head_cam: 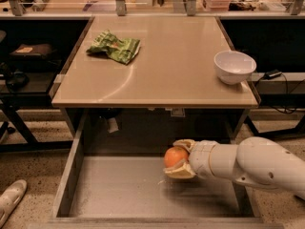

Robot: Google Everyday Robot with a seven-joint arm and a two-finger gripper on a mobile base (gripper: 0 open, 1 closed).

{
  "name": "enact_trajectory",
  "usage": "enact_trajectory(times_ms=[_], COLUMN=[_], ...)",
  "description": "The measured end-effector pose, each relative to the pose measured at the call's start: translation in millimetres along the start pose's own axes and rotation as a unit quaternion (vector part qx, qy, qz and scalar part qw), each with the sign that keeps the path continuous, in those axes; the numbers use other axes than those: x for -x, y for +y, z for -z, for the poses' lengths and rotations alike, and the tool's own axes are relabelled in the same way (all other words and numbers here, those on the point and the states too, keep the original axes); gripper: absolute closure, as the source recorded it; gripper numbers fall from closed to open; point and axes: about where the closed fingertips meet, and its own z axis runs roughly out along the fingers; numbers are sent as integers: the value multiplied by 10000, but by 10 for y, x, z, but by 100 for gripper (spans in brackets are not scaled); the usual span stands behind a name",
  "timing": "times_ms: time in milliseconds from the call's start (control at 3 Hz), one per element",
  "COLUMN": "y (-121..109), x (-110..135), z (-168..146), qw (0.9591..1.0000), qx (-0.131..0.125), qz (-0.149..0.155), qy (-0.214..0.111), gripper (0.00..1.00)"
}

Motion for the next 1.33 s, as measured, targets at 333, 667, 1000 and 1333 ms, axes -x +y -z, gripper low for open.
enact_trajectory(times_ms=[333,667,1000,1333], y=[36,48,48,48], x=[-83,-101,-101,-101], z=[-359,-404,-405,-405], qw=[9998,9997,9997,9997], qx=[122,147,147,147], qz=[-141,-171,-171,-171], qy=[-108,-123,-123,-123], gripper=[100,81,57,34])
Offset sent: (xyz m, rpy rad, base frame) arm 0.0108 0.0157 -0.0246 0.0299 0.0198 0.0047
